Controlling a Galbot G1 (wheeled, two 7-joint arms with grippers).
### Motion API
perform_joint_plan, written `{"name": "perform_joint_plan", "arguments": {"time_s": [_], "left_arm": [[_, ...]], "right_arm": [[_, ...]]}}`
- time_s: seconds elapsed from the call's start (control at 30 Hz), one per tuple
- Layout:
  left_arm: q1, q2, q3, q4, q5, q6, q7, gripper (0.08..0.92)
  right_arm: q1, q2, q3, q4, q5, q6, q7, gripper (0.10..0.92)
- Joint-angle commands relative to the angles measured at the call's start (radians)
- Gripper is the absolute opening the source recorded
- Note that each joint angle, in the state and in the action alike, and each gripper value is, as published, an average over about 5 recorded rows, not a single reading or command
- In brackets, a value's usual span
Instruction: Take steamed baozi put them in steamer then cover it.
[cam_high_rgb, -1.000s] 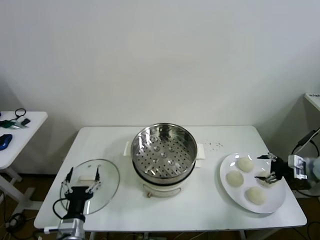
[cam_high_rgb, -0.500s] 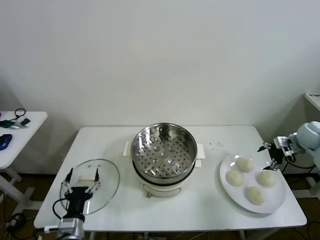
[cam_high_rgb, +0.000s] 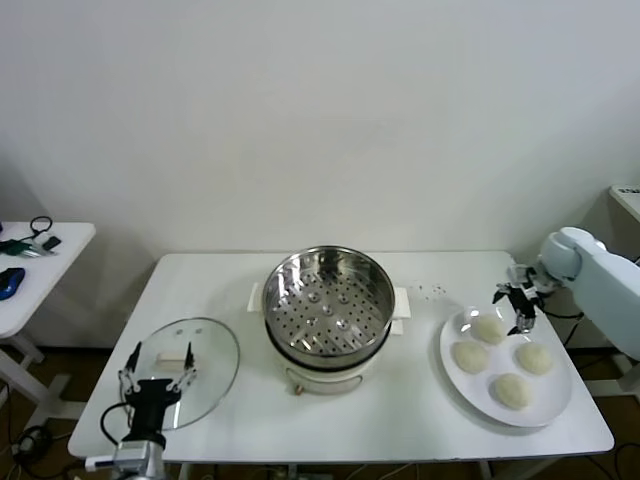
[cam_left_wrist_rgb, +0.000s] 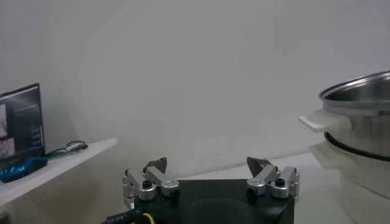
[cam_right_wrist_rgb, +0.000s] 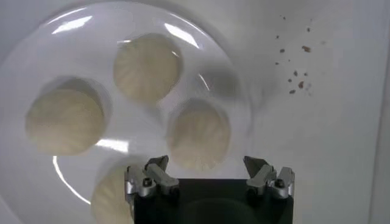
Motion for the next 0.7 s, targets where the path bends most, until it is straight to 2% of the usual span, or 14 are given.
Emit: {"name": "perform_joint_plan", "arguments": {"time_s": [0.03, 0.5, 0.7], "left_arm": [[0.0, -0.001, -0.001, 0.001, -0.001, -0.001, -0.001, 0.823], [0.0, -0.003, 0.001, 0.01, 0.0, -0.003, -0.002, 0.823], [0.001, -0.004, 0.0, 0.01, 0.0, -0.003, -0.003, 0.823]], "right_arm": [[0.008, 0.049, -0.054, -0.041, -0.015, 0.002, -0.006, 0.823], [-0.006, 0.092, -0.019, -0.108, -0.072, 0.019, 0.004, 0.823], [-0.013, 0.097, -0.015, -0.104, -0.079, 0.021, 0.003, 0.792]]}}
